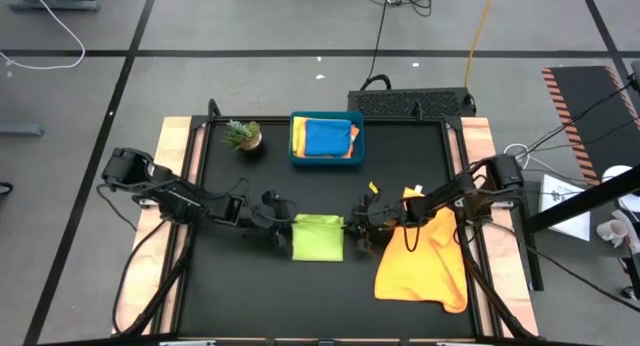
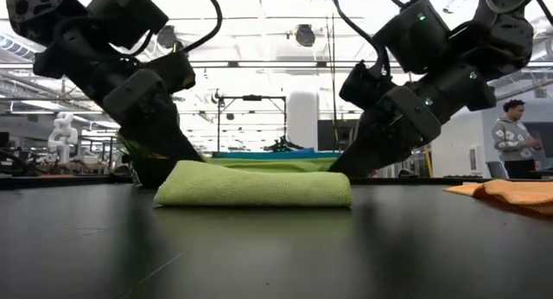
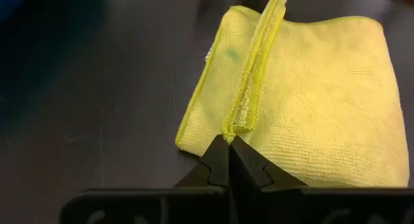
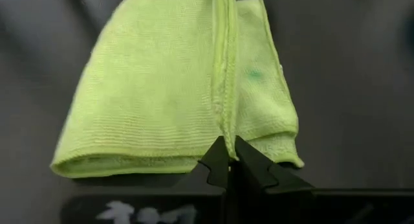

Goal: Fold microfiber towels
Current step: Fold the green microfiber cloth, then put the folded green microfiber cloth into the blue bin

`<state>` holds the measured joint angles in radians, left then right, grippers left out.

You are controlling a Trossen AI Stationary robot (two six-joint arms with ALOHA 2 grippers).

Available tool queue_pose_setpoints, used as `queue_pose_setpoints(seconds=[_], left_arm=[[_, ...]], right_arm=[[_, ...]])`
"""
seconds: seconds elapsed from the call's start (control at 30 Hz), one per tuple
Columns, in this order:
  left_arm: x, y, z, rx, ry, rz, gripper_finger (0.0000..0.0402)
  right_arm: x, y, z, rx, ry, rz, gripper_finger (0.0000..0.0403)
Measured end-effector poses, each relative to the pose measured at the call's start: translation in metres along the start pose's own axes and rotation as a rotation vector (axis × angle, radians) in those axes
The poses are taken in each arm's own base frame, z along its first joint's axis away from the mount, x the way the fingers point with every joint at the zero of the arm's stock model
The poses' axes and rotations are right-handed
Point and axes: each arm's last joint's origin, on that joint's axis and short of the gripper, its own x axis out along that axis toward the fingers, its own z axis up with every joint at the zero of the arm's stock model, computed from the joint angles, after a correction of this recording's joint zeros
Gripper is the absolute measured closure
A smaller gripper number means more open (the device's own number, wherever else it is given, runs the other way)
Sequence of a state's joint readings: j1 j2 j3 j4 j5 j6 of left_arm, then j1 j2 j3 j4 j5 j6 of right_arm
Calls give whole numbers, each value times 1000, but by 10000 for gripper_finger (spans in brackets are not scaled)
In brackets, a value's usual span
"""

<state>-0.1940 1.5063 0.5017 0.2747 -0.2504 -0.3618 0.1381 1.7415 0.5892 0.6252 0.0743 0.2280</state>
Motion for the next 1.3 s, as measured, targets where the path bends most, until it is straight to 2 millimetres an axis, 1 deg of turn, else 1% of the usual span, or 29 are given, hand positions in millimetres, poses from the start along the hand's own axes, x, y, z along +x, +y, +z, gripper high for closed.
queue_pose_setpoints(seconds=[0.1, 0.17, 0.3, 0.5, 0.7, 0.83, 0.97, 1.1, 1.2, 1.3], left_arm=[[0, 0, 1, -2, -18, -6, 397], [0, -1, 3, 10, -35, -13, 385], [0, -3, 8, 24, -88, -29, 348], [1, 2, 11, 13, -109, 2, 288], [-1, 7, 16, 15, -133, 16, 254], [-10, 3, 23, 1, -179, -29, 248], [-17, -12, 21, 26, -185, -105, 255], [-16, -30, 9, 26, -156, -139, 274], [-12, -39, -2, 13, -145, -101, 288], [-4, -45, -11, -9, -150, -68, 298]], right_arm=[[2, -1, -1, 1, 1, -1, 401], [2, 0, 0, 8, -13, 2, 396], [2, 0, 2, 26, -40, 9, 381], [2, -1, 3, 22, -53, -23, 350], [-6, -8, 11, 31, -63, -66, 313], [-16, -7, 20, 10, -82, -93, 297], [-25, -3, 29, -13, -119, -72, 292], [-27, 8, 32, -39, -147, 30, 292], [-25, 16, 29, -48, -162, 68, 292], [-22, 22, 26, -61, -164, 87, 292]])
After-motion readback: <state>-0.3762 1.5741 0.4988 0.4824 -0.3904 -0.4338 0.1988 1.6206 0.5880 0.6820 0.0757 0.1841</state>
